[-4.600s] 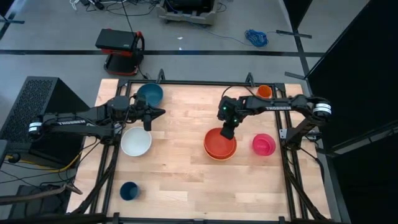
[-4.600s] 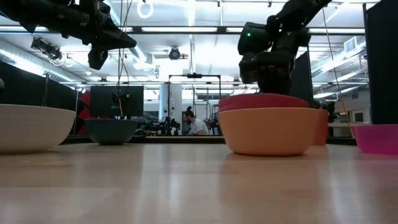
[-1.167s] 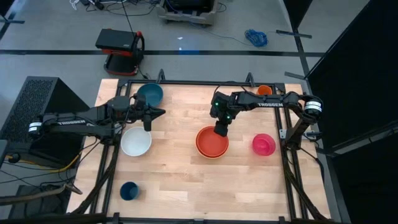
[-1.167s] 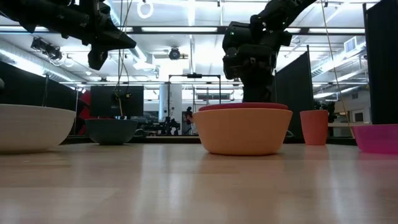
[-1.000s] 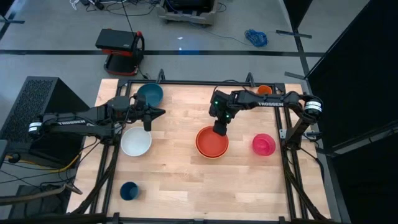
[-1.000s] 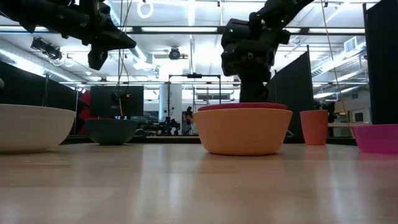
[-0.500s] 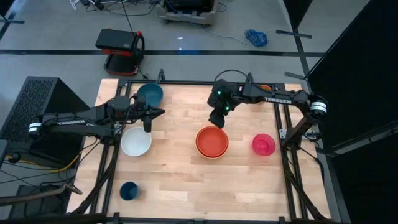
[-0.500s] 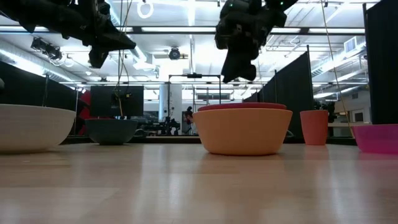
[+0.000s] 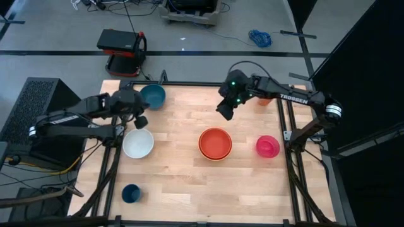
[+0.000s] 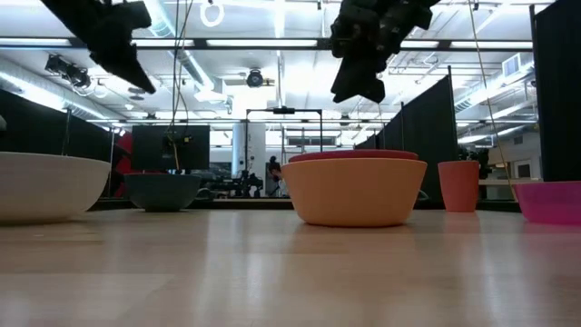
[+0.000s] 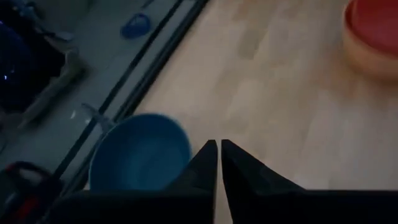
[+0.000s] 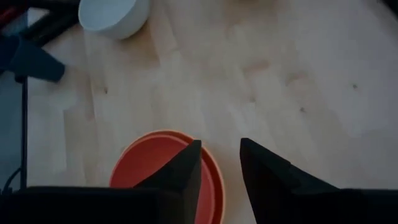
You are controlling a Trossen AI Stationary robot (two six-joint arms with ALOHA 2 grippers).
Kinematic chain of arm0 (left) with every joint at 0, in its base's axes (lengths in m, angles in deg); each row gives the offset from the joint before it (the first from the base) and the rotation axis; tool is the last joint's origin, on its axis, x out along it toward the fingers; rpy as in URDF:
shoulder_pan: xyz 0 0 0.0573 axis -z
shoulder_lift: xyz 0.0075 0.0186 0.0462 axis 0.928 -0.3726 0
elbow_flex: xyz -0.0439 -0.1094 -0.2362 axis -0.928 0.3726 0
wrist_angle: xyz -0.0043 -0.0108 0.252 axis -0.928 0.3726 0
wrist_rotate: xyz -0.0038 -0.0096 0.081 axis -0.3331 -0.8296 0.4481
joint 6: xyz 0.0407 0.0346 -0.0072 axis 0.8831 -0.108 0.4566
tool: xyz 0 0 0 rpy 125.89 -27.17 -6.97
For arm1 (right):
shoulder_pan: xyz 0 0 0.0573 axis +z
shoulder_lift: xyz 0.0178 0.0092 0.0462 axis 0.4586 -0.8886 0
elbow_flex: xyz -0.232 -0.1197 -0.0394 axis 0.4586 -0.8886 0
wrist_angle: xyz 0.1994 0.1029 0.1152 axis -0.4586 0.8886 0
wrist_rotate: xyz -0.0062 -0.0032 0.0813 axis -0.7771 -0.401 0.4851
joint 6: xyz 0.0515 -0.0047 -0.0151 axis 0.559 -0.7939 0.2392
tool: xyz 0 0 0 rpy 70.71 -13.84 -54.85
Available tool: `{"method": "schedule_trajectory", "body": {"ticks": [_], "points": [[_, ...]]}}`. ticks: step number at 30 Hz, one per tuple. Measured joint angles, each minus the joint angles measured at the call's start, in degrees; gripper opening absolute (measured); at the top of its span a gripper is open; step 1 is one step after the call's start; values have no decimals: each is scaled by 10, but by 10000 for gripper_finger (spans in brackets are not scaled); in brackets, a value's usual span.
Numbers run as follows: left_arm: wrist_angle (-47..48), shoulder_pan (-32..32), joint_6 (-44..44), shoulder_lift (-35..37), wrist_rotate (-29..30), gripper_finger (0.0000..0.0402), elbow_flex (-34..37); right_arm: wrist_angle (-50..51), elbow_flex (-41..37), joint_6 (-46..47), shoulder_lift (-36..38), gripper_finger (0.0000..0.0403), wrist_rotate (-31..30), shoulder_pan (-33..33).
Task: Nest bowls inside each other
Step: Stack the blue bowl on top of the orange bowl
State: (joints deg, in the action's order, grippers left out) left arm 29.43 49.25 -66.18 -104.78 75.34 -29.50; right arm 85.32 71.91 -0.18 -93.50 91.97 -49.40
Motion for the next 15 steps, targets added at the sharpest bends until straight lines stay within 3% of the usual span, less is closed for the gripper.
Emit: {"method": "schedule_trajectory", "body": {"ticks": [11, 15], "points": [[14, -51, 28, -95, 8, 163, -9, -41, -21, 40, 100, 138, -26, -15], [2, -67, 29, -96, 8, 206, -10, -172, -100, 88, 186, 134, -37, -15]]}}
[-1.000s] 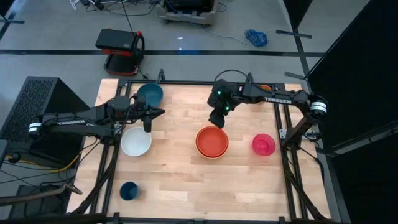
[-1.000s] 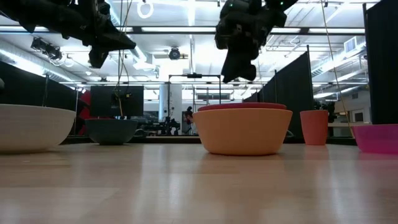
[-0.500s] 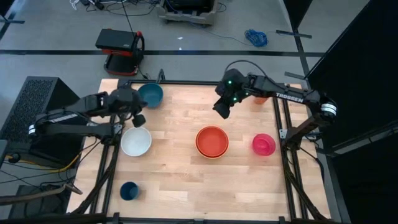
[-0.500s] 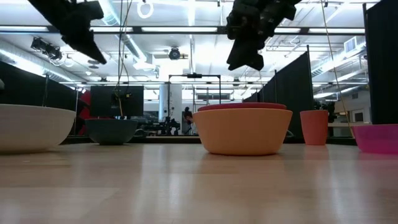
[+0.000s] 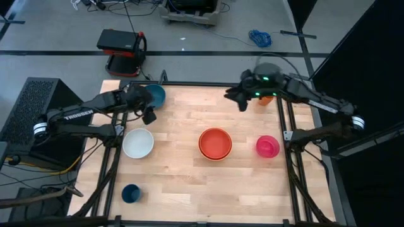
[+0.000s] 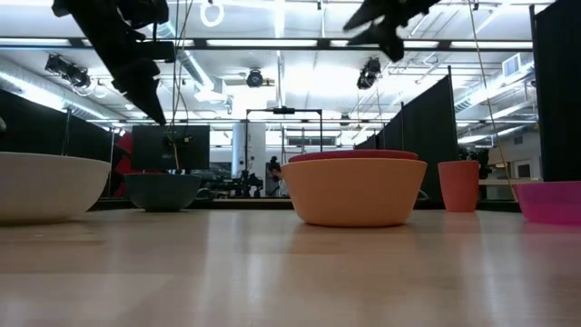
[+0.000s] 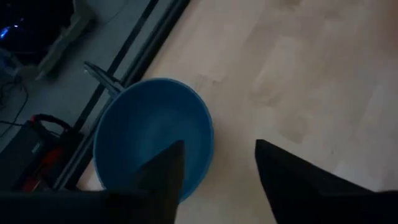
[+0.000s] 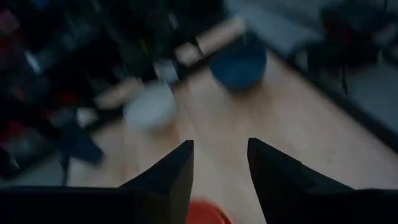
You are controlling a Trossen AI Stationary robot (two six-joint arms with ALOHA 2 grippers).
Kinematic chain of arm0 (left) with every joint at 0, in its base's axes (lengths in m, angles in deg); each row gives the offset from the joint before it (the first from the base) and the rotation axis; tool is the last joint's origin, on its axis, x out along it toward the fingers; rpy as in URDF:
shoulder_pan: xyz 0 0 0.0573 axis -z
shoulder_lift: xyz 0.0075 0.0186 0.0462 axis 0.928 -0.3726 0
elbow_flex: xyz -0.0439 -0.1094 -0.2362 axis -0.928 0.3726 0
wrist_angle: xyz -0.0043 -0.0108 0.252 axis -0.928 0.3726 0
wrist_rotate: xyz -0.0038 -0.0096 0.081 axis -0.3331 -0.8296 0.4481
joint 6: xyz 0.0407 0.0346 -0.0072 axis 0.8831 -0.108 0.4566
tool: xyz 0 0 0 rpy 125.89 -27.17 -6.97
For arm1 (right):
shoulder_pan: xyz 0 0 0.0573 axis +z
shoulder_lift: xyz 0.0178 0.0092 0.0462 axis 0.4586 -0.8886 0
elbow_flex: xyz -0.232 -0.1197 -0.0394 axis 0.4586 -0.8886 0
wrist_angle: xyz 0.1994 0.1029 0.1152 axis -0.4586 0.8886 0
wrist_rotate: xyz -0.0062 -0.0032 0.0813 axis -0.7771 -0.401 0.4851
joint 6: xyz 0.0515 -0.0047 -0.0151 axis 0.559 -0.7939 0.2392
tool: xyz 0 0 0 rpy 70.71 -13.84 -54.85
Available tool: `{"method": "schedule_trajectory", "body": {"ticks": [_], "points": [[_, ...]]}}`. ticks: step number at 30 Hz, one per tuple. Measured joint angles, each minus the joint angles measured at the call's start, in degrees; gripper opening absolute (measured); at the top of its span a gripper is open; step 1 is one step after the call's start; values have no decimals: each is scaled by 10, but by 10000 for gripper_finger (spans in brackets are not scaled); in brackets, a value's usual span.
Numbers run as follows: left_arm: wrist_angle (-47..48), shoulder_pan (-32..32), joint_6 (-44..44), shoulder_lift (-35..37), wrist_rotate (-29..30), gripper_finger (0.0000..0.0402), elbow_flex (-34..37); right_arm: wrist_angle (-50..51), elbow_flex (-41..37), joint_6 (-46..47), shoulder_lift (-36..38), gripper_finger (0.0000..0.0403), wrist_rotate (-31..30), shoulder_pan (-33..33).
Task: Nest bowls inside each other
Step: Stack the blue bowl on top of the orange bowl
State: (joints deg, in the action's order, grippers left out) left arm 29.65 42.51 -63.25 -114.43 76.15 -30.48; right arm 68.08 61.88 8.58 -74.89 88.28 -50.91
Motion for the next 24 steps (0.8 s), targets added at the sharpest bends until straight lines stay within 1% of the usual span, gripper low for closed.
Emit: {"method": "schedule_trajectory", "body": {"ticks": [3, 6, 10, 24], "points": [[4, -8, 0, 1, 0, 229, 0, -107, -82, 41, 71, 123, -17, 0], [17, -14, 1, -4, -9, 243, 0, -200, -163, 89, 131, 110, -21, 0], [37, -24, 30, -19, -29, 253, 0, -273, -238, 153, 198, 102, -21, 0], [6, -89, 93, -141, -77, 267, 0, -280, -254, 188, 236, 151, -24, 0]]}}
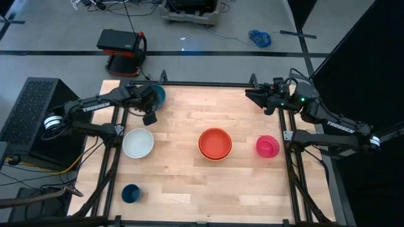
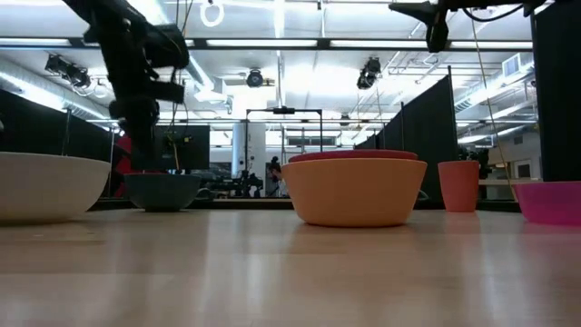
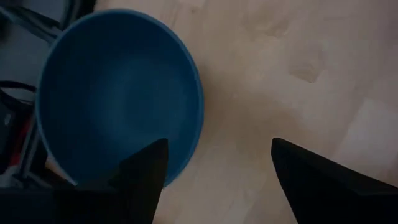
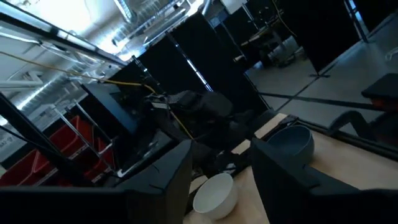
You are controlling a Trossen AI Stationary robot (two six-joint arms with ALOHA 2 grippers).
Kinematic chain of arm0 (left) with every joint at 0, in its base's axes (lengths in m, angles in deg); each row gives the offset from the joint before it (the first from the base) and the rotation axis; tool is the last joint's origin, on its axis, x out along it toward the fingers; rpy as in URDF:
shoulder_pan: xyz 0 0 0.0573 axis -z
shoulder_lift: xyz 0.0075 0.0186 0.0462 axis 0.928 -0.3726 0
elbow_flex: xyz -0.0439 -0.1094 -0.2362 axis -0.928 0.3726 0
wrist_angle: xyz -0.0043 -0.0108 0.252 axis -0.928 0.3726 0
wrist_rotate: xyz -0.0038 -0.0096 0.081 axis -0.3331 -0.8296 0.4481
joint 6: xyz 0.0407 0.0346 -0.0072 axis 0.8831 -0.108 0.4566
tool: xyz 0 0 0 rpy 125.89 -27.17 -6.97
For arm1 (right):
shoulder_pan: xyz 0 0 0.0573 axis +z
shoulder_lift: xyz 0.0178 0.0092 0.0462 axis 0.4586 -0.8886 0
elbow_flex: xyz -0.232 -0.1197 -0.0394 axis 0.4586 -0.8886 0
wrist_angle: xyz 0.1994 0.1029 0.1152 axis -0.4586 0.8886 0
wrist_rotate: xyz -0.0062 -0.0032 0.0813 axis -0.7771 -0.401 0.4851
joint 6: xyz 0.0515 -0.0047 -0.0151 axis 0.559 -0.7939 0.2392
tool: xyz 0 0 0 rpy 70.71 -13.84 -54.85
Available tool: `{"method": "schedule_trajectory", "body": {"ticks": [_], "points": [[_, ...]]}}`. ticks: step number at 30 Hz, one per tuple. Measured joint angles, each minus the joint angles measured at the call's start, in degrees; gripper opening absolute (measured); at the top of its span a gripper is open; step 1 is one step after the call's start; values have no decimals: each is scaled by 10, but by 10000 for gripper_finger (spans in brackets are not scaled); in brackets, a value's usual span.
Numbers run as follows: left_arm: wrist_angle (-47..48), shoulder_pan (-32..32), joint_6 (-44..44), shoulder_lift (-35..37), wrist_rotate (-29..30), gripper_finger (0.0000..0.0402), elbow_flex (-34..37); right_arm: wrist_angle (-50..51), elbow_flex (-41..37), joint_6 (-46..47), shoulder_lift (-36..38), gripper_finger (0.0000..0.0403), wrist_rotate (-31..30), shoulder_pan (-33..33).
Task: Nest bowls inside each other
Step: Stack the blue bowl on top of the orange bowl
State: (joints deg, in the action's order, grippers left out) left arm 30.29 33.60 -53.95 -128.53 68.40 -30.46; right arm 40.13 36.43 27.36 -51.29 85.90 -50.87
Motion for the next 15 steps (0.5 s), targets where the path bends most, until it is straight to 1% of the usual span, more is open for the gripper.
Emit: {"method": "schedule_trajectory", "body": {"ticks": [4, 6, 11, 15], "points": [[-16, -19, 11, -30, -12, 269, 0, -1, -2, 7, 6, 160, 0, 0], [-24, -28, 11, -41, -23, 270, 0, -1, -2, 7, 6, 156, 0, 0], [-24, -43, 24, -76, -29, 269, 0, -1, -2, 6, 6, 142, 2, 0], [-24, -49, 24, -92, -30, 253, 0, -1, -2, 5, 6, 134, 4, 0]]}}
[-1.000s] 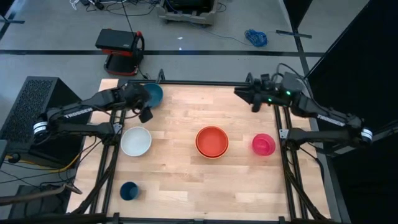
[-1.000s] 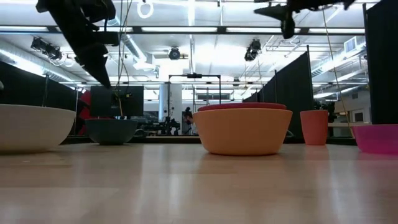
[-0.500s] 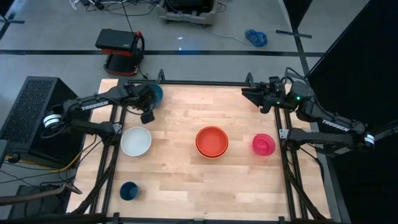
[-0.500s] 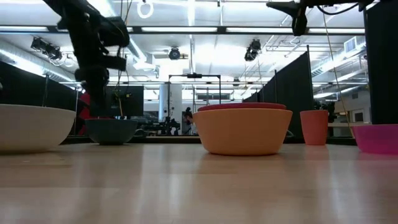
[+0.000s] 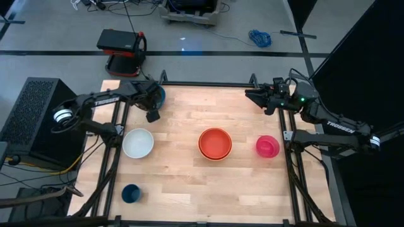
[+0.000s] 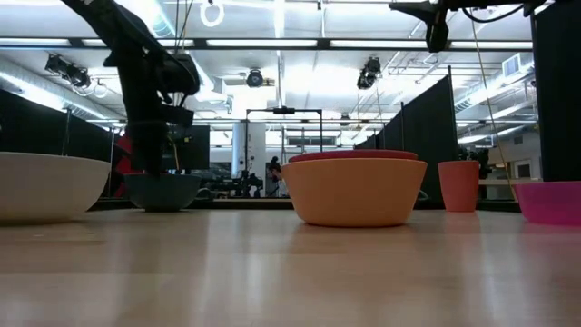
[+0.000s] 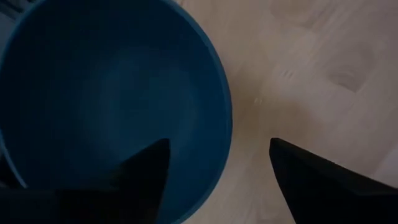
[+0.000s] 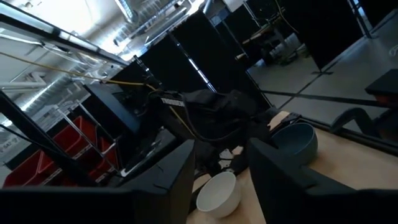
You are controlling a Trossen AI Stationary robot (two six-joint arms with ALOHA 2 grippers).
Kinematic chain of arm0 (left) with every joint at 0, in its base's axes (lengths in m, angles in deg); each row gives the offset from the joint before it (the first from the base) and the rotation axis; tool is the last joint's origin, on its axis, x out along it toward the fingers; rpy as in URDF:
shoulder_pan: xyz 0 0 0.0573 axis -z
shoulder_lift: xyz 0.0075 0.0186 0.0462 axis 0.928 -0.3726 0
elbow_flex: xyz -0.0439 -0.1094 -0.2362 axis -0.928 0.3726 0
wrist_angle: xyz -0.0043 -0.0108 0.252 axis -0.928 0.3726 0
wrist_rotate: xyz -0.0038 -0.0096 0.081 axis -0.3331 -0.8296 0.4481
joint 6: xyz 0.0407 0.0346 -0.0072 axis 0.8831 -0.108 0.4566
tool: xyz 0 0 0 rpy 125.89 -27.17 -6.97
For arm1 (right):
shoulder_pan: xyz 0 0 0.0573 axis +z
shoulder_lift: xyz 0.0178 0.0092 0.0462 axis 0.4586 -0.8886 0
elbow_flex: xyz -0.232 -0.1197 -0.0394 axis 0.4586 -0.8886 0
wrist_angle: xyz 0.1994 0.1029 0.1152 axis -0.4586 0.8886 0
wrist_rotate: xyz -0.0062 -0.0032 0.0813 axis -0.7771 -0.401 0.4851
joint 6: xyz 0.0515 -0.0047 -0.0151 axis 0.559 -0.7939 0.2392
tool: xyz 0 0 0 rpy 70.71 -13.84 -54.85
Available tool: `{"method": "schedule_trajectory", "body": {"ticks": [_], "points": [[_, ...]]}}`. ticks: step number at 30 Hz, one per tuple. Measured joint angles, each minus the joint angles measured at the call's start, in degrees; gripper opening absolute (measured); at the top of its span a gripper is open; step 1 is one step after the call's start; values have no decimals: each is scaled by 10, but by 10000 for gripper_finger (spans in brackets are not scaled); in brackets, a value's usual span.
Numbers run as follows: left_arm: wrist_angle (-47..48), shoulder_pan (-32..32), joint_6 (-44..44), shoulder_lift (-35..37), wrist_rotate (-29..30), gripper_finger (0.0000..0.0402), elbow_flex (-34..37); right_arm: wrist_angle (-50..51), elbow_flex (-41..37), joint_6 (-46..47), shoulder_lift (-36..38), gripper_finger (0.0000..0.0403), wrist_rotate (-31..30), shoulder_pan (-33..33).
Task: Nest bowls inside each other
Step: Stack the blue bowl on top of the orange bowl
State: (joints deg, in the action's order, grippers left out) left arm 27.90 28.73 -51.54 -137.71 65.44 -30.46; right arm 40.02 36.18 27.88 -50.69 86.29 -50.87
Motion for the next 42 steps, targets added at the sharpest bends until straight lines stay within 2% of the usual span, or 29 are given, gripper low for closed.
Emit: {"method": "schedule_trajectory", "body": {"ticks": [18, 25, 31, 42], "points": [[2, 0, -13, -5, -3, 6, 22, 0, 0, -3, 0, 123, 0, 0], [2, 1, -29, -3, 0, 2, 24, 0, 0, -3, -1, 112, 0, 0], [12, 8, -29, -4, -14, 0, -39, 0, 0, -3, -1, 116, -1, 0], [-40, 158, 17, -5, -103, 0, -215, 0, 1, -23, -1, 117, -11, 0]]}}
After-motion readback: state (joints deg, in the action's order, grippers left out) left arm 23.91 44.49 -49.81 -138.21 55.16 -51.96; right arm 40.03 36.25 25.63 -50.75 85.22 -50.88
